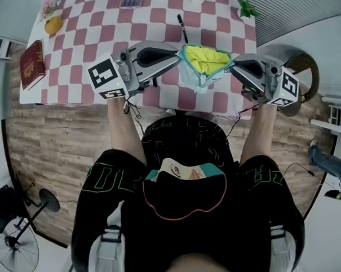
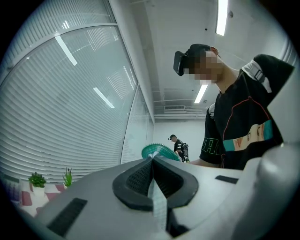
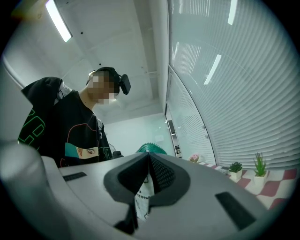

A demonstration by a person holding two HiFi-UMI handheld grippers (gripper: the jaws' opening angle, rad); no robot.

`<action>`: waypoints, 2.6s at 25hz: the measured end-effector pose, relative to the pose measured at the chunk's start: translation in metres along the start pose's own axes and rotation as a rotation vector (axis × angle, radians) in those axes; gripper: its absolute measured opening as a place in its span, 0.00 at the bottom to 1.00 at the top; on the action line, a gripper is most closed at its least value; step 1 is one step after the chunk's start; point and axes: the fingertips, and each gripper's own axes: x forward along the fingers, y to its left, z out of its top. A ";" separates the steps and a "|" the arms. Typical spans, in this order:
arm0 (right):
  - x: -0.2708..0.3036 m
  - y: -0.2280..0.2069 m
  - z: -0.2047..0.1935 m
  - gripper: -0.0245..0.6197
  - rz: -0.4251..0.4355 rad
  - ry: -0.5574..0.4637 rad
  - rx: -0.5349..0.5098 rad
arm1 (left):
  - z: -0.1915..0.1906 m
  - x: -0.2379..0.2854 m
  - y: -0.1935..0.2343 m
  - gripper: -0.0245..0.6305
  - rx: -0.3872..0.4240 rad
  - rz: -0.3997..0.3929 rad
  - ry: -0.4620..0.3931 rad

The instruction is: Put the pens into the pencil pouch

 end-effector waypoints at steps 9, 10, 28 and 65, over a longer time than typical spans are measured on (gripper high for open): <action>0.033 -0.005 -0.031 0.07 0.039 0.050 0.141 | -0.008 -0.044 -0.011 0.04 -0.040 0.105 0.012; 0.037 -0.005 -0.032 0.11 0.044 0.054 0.149 | -0.008 -0.050 -0.012 0.04 -0.041 0.118 0.012; 0.091 -0.106 -0.114 0.16 -0.410 0.388 0.246 | -0.035 -0.155 -0.034 0.04 -0.085 0.427 0.093; 0.158 -0.152 -0.301 0.21 -0.706 1.068 0.421 | -0.043 -0.205 -0.032 0.04 -0.096 0.590 -0.040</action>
